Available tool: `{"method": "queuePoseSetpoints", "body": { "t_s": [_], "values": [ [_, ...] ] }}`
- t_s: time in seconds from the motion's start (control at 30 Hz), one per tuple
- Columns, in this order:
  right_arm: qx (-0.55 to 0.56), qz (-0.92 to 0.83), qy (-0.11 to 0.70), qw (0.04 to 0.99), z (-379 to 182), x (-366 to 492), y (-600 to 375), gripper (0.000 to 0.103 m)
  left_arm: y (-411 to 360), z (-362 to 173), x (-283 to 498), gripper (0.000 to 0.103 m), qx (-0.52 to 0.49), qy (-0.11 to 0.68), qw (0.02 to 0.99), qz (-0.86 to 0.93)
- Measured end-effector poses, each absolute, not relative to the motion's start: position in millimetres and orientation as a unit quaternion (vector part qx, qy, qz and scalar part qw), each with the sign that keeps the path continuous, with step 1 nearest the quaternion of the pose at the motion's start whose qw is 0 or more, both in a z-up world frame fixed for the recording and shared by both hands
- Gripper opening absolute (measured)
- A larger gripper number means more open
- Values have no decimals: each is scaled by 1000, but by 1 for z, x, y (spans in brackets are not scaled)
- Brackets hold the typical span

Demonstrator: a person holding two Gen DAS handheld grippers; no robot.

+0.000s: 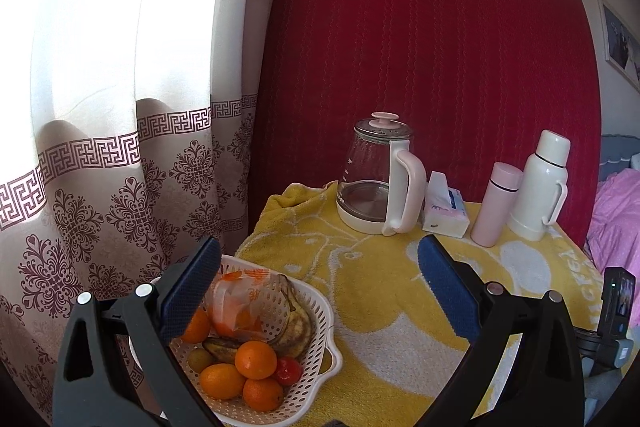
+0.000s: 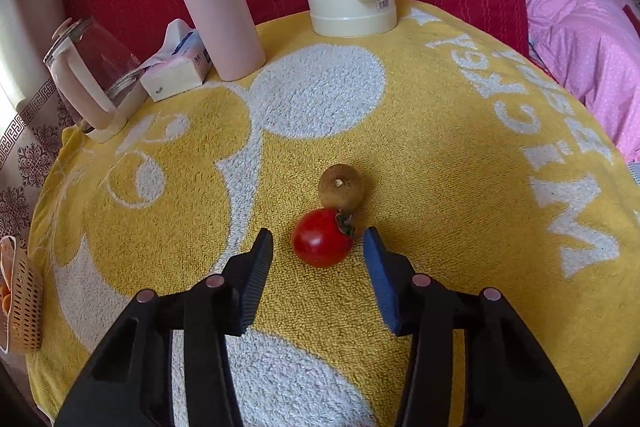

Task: Organize fruits
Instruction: 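Move the right tool to the red tomato on the towel and grasp it, then grasp the brown kiwi with the left tool while the right tool holds the tomato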

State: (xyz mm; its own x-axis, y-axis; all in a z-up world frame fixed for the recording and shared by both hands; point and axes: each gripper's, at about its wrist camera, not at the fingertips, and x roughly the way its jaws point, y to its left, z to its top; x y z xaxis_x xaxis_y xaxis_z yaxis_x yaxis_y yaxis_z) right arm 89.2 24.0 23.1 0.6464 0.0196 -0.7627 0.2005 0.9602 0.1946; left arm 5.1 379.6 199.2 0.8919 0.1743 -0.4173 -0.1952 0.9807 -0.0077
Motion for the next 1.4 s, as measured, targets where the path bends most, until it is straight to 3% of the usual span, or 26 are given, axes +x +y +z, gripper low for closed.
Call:
{"method": "queuePoseSetpoints", "body": {
  "t_s": [0.27,0.77,1.4],
  "values": [
    [114,-55,416,900,24,90,22,30,379,196,8,100,-29,218,971,96],
    [123,-38,380,916,40,35,-8,30,346,180,14,100,3,233,969,77],
    [150,-26,343,927,48,45,-59,30,211,129,51,100,52,316,944,-80]
  ]
}}
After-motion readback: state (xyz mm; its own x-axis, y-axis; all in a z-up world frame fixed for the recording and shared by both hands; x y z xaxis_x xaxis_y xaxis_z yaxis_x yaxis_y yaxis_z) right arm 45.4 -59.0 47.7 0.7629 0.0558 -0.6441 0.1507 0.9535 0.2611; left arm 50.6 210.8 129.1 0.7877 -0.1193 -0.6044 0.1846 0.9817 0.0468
